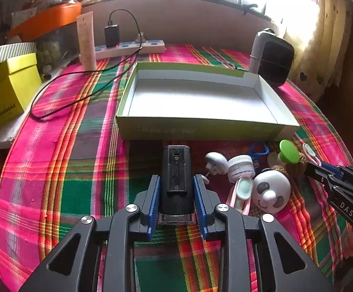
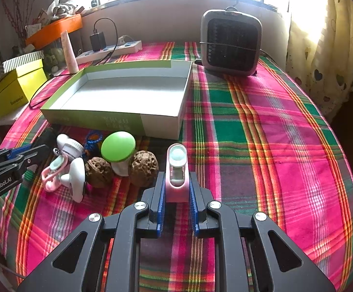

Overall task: Organize objects
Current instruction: 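Carry flashlight in left tool and pink device in right tool over white box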

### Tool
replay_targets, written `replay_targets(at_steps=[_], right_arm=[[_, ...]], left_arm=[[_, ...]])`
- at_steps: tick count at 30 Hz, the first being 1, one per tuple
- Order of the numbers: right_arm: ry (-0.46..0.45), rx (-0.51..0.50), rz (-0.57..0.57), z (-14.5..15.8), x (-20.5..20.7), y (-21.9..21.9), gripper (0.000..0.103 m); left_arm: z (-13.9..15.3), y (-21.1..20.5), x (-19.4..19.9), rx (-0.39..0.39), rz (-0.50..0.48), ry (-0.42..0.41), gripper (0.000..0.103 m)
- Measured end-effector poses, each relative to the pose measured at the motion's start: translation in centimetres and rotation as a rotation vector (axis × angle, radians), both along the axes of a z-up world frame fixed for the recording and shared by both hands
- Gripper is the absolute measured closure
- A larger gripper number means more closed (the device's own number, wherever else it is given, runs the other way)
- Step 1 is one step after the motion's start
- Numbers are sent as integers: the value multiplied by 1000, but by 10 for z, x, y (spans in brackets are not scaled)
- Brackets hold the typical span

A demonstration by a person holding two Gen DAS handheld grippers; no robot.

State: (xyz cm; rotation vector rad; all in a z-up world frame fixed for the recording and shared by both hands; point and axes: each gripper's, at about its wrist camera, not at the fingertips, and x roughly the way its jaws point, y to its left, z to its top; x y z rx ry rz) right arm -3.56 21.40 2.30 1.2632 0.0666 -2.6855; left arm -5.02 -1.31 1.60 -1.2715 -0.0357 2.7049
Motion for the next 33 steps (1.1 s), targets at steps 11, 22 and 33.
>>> replay_targets(at_steps=[11,22,33], right_arm=[[43,-29,36,21,-8,-8,85],[46,-56,88,33,-45,-27,85],[9,-72,79,31,-99,-34,85]], left_arm=[[23,5,-5,20,-23,31,78],[40,16,-38,29,-50,64,78],[38,29,-88,57,-69,32,78]])
